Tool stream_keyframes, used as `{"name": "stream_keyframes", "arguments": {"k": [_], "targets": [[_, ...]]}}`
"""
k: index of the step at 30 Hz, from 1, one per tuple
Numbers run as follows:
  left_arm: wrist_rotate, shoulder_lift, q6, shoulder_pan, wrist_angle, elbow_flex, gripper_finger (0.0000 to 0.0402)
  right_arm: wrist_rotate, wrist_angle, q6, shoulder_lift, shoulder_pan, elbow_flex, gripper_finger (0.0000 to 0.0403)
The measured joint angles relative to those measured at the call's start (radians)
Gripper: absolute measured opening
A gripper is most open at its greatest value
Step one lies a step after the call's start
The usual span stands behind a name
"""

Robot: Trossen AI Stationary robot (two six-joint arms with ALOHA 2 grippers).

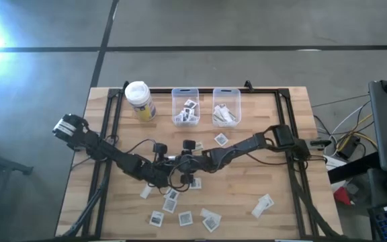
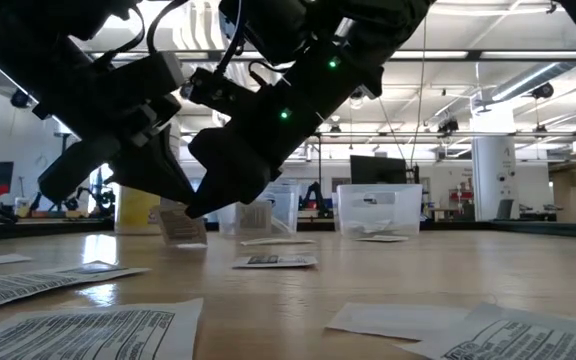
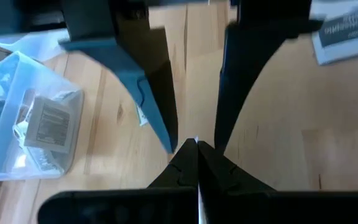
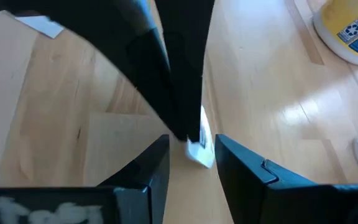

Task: Pick & Place First Aid Supplies
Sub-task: Put the towelette pack into the left transparent bin

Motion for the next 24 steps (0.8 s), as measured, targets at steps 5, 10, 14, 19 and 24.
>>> {"name": "stream_keyframes", "arguments": {"k": [5,10,14,19,24], "targets": [[-0.001,0.0,0.0,0.0,0.006,0.004,0.0,-0.007,-0.002,0.003,0.0,-0.003,-0.001,0.0109],[-0.004,0.0,0.002,0.002,0.006,0.004,0.0,-0.013,-0.006,0.004,0.0,-0.003,-0.002,0.0071],[-0.005,0.0,-0.002,0.002,-0.074,0.007,0.0,-0.013,-0.028,0.026,0.0,-0.003,-0.002,0.0055],[-0.004,-0.008,-0.072,0.001,-0.211,0.02,0.0,-0.012,-0.129,0.07,0.0,-0.003,0.003,0.0071],[0.064,-0.05,-0.11,0.002,-0.24,0.021,0.0,-0.009,-0.263,0.102,-0.016,-0.002,0.023,0.0107]]}}
